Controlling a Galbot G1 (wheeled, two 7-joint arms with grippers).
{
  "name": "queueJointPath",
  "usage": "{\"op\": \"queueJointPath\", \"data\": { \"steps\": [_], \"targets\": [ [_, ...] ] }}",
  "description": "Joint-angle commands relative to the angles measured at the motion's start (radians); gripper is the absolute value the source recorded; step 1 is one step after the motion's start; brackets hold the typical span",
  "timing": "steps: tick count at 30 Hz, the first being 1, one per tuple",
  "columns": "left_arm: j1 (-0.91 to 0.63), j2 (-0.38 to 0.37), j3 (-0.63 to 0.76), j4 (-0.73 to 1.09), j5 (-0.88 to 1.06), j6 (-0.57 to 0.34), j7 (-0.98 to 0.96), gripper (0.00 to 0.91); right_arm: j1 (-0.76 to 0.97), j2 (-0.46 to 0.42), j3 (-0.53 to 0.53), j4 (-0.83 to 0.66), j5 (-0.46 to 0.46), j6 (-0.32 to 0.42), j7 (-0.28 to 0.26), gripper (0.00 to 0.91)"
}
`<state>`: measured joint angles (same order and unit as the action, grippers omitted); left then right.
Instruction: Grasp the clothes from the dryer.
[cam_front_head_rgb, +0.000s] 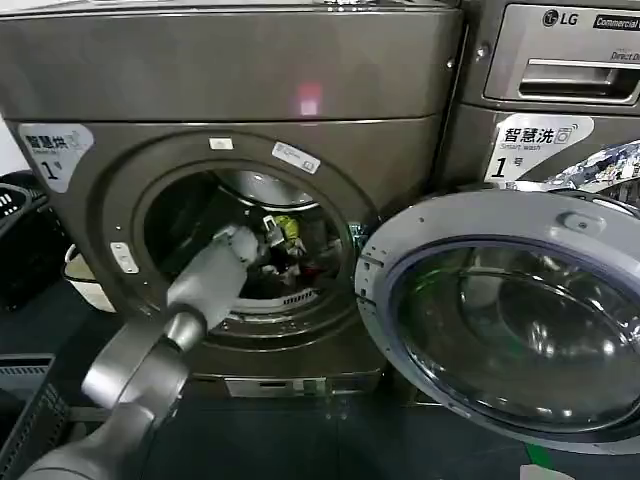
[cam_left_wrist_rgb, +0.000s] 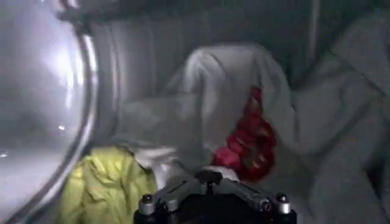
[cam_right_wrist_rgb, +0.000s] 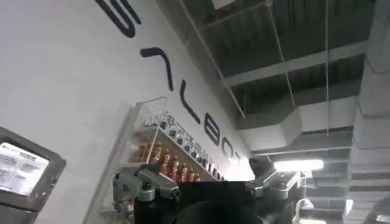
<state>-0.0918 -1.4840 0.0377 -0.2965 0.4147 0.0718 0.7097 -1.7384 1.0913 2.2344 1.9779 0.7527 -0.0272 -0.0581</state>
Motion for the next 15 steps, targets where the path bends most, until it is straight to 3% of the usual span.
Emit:
{"op": "queueJointPath", "data": {
  "steps": [1, 15],
  "targets": [
    [0.113, -0.001, -0.128, -0.129, -0.179, -0.034, -0.252, 0.000, 0.002, -0.002, 0.000, -0.004, 0.000, 0.000, 0.000, 0.907],
    [0.307, -0.017, -0.202, -0.381, -0.338, -0.118, -0.552, 0.000, 0.005, 0.004, -0.006, -0.006, -0.010, 0.001, -0.001, 0.907]
  ]
}}
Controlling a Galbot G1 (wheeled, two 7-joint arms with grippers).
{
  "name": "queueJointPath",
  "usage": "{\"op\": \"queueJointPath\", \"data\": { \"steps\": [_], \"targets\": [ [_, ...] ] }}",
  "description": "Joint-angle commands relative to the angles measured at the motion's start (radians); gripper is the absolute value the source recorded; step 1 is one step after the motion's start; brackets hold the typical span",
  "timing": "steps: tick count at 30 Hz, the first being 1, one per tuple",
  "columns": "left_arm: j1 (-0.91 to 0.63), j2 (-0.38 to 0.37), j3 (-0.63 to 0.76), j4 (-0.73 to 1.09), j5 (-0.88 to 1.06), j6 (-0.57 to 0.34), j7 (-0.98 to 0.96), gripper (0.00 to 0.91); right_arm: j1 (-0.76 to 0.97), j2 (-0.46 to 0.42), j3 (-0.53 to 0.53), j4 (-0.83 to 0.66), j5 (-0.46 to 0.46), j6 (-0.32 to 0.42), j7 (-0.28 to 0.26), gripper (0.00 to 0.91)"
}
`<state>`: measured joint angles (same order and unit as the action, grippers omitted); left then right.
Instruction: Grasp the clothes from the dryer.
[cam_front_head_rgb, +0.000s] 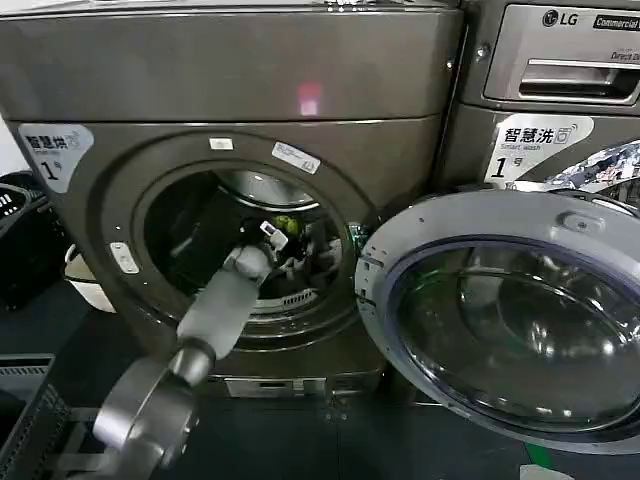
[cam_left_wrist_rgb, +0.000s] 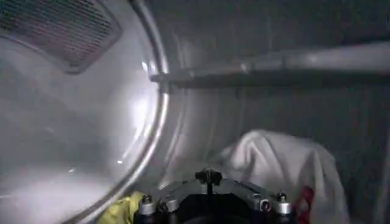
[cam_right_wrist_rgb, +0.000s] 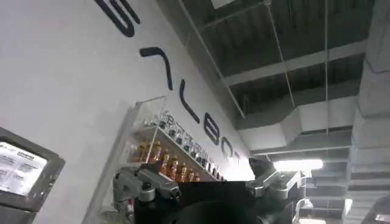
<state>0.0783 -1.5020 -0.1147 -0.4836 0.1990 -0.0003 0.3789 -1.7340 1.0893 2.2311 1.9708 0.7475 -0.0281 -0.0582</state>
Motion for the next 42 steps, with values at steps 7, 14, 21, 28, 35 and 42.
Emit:
{"op": "queueJointPath", "data": {
  "steps": [7, 14, 21, 28, 35, 42],
  "targets": [
    [0.211, 0.000, -0.103, -0.340, -0.200, -0.130, -0.357, 0.000, 0.002, 0.006, -0.002, -0.001, -0.010, 0.002, 0.000, 0.907],
    [0.280, -0.002, -0.154, -0.461, -0.199, -0.195, -0.524, 0.000, 0.001, 0.000, 0.001, -0.005, -0.010, -0.004, 0.022, 0.907],
    [0.367, -0.015, -0.183, -0.573, -0.172, -0.251, -0.627, 0.000, -0.007, -0.004, 0.013, -0.002, -0.015, -0.019, 0.032, 0.907],
    [0.409, -0.034, -0.225, -0.608, -0.114, -0.251, -0.686, 0.000, -0.014, -0.010, 0.031, -0.006, -0.016, -0.021, 0.030, 0.907],
    [0.414, -0.033, -0.195, -0.612, -0.120, -0.238, -0.666, 0.000, -0.017, -0.014, 0.040, -0.011, -0.009, -0.012, 0.038, 0.907],
    [0.416, -0.037, -0.193, -0.636, -0.132, -0.232, -0.673, 0.000, -0.022, -0.018, 0.046, -0.012, -0.007, -0.011, 0.038, 0.907]
  ]
}}
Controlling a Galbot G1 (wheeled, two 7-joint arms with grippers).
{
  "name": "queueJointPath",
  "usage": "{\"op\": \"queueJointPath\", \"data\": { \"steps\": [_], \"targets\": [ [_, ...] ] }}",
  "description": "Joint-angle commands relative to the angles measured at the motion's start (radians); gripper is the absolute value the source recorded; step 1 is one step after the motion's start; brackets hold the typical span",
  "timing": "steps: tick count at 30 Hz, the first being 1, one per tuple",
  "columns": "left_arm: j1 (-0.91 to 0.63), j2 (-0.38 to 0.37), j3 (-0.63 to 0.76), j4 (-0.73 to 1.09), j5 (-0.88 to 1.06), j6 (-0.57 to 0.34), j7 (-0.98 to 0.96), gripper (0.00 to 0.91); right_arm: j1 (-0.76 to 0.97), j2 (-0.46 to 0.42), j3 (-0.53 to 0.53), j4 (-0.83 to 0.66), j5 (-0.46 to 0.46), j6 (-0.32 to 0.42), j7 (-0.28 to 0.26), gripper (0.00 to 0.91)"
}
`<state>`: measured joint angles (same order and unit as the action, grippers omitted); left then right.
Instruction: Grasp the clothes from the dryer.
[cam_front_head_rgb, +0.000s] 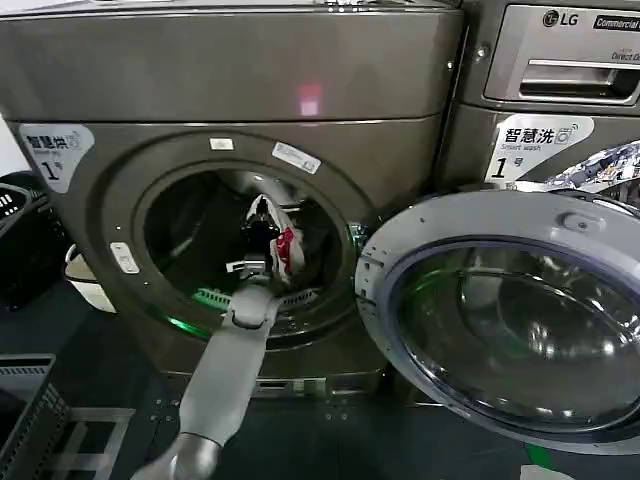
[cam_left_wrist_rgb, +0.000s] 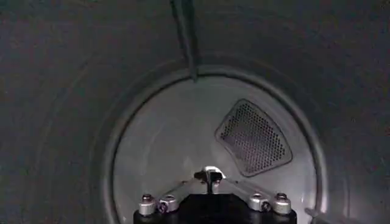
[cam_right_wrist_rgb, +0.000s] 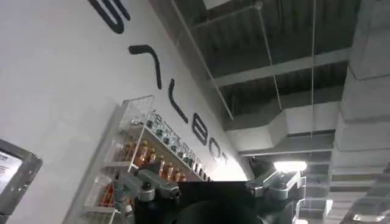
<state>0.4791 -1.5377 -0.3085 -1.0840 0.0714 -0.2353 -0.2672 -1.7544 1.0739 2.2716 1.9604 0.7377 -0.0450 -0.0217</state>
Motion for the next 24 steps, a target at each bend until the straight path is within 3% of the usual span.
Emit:
{"op": "queueJointPath", "data": {
  "steps": [1, 24],
  "targets": [
    [0.014, 0.000, 0.001, -0.039, -0.012, 0.005, -0.028, 0.000, -0.001, -0.003, 0.005, -0.001, 0.003, 0.006, 0.002, 0.907],
    [0.013, 0.004, 0.003, -0.044, -0.009, 0.002, -0.010, 0.000, 0.003, 0.003, 0.014, 0.008, 0.000, -0.003, -0.015, 0.907]
  ]
}}
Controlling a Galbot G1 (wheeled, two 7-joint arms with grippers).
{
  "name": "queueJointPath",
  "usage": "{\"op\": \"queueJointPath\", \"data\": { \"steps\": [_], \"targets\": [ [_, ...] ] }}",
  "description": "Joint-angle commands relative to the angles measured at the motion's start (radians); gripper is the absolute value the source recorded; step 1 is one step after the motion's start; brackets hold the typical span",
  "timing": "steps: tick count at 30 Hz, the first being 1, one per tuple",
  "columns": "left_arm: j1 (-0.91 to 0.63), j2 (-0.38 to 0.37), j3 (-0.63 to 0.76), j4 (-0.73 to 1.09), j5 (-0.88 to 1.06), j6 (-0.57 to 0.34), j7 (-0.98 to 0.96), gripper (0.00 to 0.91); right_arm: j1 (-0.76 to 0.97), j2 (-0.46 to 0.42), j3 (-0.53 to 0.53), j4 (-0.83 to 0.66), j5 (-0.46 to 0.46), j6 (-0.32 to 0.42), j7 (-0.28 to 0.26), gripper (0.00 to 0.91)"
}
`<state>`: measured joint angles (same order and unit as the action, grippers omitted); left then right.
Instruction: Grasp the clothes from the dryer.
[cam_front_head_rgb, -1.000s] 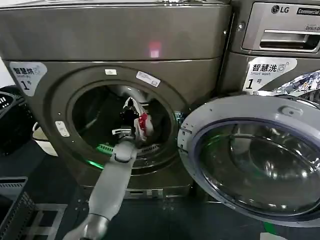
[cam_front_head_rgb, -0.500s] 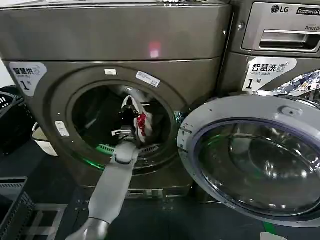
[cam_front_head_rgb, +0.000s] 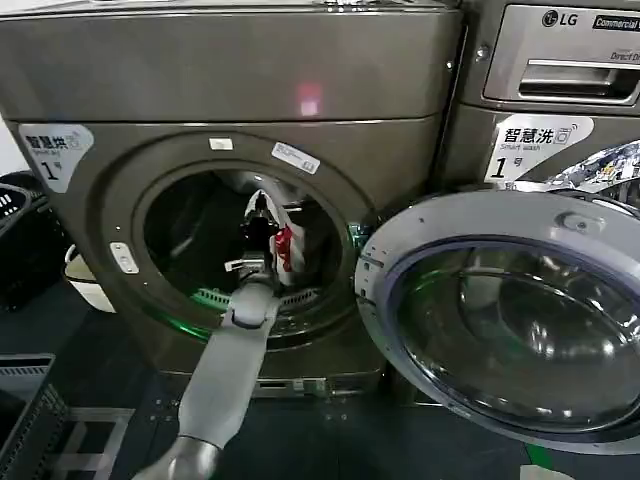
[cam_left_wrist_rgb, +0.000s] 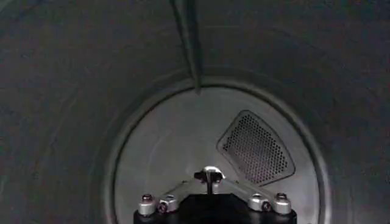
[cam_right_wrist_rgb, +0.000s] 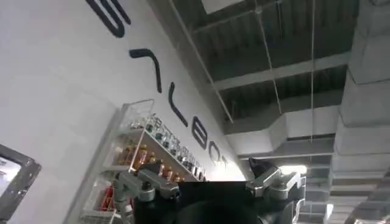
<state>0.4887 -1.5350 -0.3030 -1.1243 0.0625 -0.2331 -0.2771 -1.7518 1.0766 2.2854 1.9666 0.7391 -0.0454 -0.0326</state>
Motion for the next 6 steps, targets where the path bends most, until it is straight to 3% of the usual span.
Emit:
{"op": "queueJointPath", "data": {
  "steps": [1, 6],
  "targets": [
    [0.006, 0.002, -0.002, -0.006, 0.001, 0.000, 0.001, 0.000, 0.000, 0.001, 0.001, 0.001, -0.002, -0.002, -0.005, 0.907],
    [0.010, 0.002, -0.001, -0.009, 0.004, 0.001, 0.005, 0.000, -0.001, 0.001, 0.002, 0.001, -0.001, -0.001, -0.008, 0.907]
  ]
}}
